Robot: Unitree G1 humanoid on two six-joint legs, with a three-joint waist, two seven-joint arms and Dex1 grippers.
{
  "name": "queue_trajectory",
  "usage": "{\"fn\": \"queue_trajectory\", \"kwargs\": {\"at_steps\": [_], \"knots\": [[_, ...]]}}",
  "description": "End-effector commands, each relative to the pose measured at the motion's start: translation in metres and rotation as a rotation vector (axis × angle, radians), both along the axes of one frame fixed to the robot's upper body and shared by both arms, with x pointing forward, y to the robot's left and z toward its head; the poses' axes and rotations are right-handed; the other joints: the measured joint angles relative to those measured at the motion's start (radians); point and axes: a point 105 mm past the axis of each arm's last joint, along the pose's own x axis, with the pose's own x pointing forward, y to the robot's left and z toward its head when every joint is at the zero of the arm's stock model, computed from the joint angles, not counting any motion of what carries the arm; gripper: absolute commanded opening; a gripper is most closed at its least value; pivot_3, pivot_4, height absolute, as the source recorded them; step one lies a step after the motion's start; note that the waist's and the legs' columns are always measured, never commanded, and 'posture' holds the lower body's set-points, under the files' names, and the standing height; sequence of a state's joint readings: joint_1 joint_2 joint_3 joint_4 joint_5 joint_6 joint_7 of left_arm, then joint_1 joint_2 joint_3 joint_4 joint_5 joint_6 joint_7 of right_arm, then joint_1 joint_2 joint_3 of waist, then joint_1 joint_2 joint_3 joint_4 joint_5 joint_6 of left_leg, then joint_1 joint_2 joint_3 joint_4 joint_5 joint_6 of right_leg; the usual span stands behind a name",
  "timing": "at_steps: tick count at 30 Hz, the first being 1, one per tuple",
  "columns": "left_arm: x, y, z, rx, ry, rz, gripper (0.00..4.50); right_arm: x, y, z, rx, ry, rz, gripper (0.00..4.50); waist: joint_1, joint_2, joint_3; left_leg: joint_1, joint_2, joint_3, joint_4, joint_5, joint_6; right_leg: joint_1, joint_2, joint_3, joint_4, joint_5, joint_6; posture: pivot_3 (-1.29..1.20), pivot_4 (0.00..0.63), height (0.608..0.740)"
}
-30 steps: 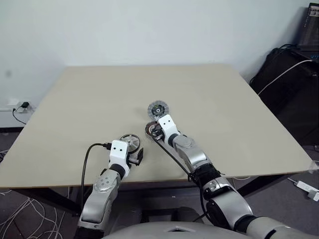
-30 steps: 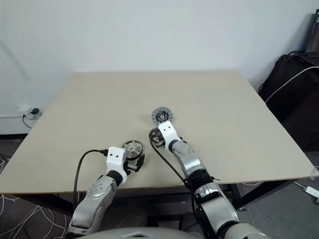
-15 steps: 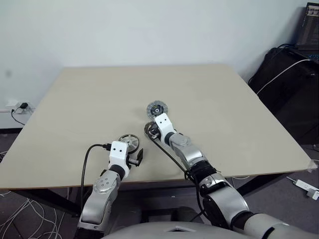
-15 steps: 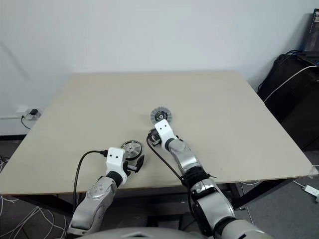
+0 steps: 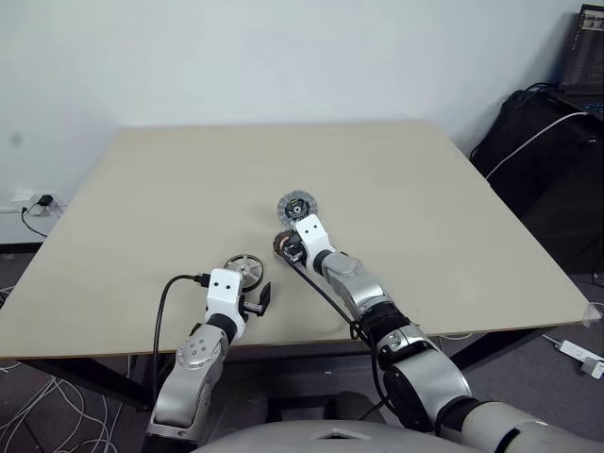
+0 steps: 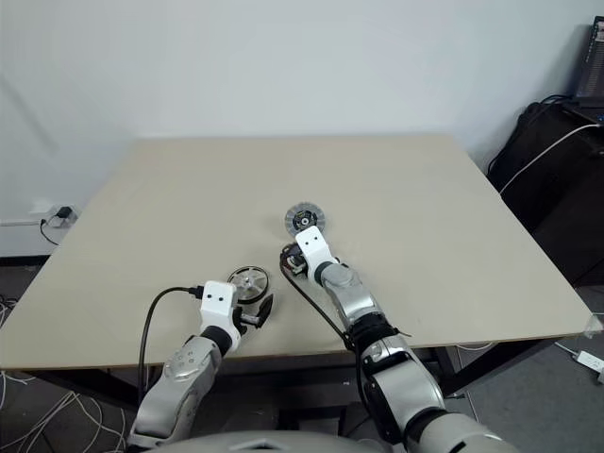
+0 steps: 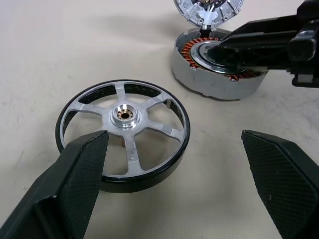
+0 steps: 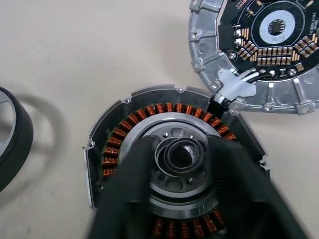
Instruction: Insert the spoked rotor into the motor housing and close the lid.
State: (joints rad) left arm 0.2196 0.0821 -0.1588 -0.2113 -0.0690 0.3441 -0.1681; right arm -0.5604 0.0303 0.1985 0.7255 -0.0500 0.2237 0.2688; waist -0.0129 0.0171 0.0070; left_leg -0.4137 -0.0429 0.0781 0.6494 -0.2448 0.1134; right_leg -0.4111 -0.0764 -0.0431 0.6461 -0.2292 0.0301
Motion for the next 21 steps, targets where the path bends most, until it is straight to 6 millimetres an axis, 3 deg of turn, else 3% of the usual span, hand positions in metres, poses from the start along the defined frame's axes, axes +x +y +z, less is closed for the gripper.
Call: {"fn": "queue_trajectory", "kwargs": {"at_steps": [1,4,6,11,18,21], "knots": [[0.006,-0.001,0.019,-0.012,-0.079,0.003,4.50,0.008,0.005,0.023,0.061,-0.071,0.001,3.03,0.000,0.000,0.000,0.000,0.000,0.000,0.000,0.000,0.000,0.000,0.000,0.000,0.000,0.000,0.000,0.00,0.000,0.740],[0.006,-0.002,0.019,-0.015,-0.078,0.001,4.50,0.006,0.007,0.035,0.120,-0.094,0.004,3.97,0.000,0.000,0.000,0.000,0.000,0.000,0.000,0.000,0.001,0.000,0.000,0.000,0.000,0.000,0.000,0.00,0.000,0.740],[0.006,-0.002,0.019,-0.017,-0.078,0.001,4.50,0.004,0.007,0.044,0.145,-0.118,0.007,3.97,0.000,0.000,0.000,0.000,0.000,0.000,0.000,-0.001,0.002,0.000,0.000,0.000,0.000,0.000,0.000,0.00,0.000,0.740],[0.006,-0.004,0.017,-0.020,-0.073,-0.004,4.50,0.001,0.003,0.051,0.094,-0.151,-0.019,2.47,0.001,0.000,0.000,0.000,0.000,0.000,-0.001,-0.002,0.003,-0.001,0.000,0.000,0.000,0.000,0.000,0.00,0.000,0.740],[0.007,-0.006,0.018,-0.021,-0.073,-0.014,4.50,-0.003,0.013,0.040,-0.005,-0.126,0.008,0.16,0.001,0.000,0.000,0.000,0.000,0.000,-0.001,-0.002,0.003,-0.001,0.000,0.000,0.000,0.000,-0.001,0.00,0.000,0.740],[0.007,-0.005,0.018,-0.023,-0.075,-0.011,4.50,-0.004,0.016,0.034,-0.027,-0.109,0.016,0.03,0.001,0.000,0.000,0.000,0.000,0.000,-0.001,-0.002,0.003,-0.001,0.000,0.000,0.000,0.000,-0.001,0.00,0.000,0.740]]}}
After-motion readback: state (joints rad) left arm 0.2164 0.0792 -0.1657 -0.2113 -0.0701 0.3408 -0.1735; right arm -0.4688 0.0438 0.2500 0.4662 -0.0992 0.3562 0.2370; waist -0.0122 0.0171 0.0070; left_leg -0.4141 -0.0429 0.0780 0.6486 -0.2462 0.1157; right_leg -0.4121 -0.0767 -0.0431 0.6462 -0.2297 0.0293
